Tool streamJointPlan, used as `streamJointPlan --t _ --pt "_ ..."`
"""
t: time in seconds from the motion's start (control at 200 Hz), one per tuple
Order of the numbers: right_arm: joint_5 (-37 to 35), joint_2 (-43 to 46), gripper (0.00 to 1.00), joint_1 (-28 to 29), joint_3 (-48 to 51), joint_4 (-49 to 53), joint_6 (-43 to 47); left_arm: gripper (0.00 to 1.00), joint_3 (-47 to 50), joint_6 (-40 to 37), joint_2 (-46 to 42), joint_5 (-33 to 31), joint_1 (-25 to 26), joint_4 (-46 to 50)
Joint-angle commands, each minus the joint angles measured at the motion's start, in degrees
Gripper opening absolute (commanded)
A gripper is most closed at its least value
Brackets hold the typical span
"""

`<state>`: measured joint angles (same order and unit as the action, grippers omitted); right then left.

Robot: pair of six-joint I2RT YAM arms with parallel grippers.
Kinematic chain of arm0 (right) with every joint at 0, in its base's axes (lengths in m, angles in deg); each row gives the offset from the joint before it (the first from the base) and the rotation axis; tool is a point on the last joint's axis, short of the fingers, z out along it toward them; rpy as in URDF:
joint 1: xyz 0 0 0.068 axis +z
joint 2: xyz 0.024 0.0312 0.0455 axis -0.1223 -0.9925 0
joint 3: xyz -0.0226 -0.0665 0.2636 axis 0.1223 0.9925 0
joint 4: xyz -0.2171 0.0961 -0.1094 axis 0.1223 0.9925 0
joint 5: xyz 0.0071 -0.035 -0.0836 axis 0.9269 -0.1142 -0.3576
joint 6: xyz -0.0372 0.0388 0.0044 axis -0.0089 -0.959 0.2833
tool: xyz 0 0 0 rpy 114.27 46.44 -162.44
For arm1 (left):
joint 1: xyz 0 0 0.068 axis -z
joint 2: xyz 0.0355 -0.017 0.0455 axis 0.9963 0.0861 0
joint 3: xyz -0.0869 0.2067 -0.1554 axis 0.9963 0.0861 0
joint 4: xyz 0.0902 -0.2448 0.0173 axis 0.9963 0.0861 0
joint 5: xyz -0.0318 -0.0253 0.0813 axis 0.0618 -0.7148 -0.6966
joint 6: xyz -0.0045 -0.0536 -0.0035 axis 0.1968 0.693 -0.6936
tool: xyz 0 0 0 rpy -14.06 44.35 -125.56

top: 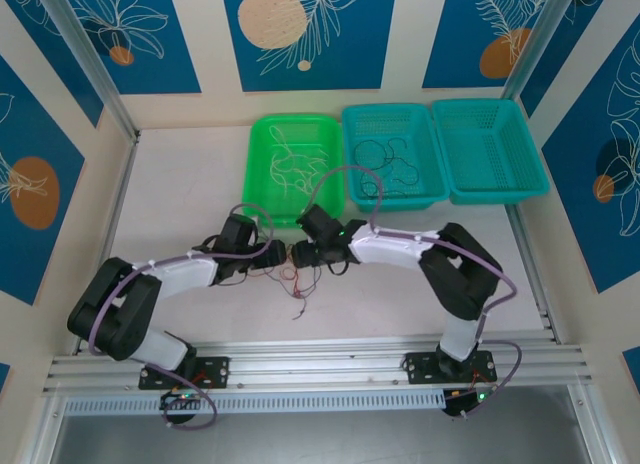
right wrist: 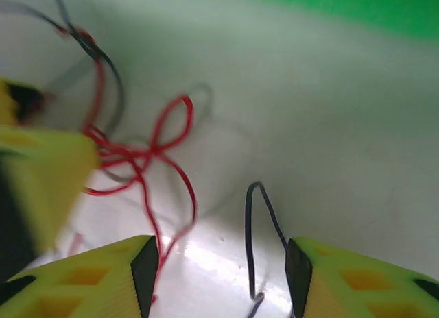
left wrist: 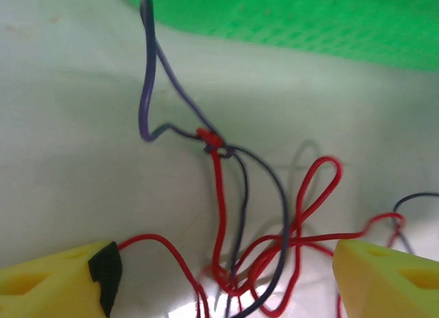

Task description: Untangle the cables

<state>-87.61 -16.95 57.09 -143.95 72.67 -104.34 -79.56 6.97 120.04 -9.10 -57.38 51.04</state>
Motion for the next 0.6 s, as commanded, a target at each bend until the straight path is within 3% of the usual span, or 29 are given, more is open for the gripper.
streamJointPlan --t 0.0,0.135,0.185,0.295,0.435,0.595 --pt "-2.16 -0.09 0.48 0.69 1.25 -1.98 -1.39 0.78 -0.05 1.79 1.92 0.27 -0.41 -0.55" --pt "-3.94 0.27 0.14 0.95 1.50 0.02 -2.54 0.57 0.69 1.89 1.81 -0.89 -0.41 -0.69" --pt "-5.42 1.64 0.07 1.09 1.95 0.81 -2.69 0.49 0.79 1.87 1.54 -2.06 -0.44 0.01" --pt "-8.12 6.22 0.01 0.84 3.72 1.73 -2.43 0.37 1.09 2.19 1.09 -5.55 -0.64 2.15" --pt "-9.52 14.36 0.00 -0.32 7.48 1.60 -2.68 0.23 2.91 3.66 -0.91 -8.20 -1.30 2.81" --pt "-9.98 25.11 0.00 -5.68 12.47 3.27 -5.94 0.18 5.27 3.09 -5.57 -9.85 -2.12 2.74"
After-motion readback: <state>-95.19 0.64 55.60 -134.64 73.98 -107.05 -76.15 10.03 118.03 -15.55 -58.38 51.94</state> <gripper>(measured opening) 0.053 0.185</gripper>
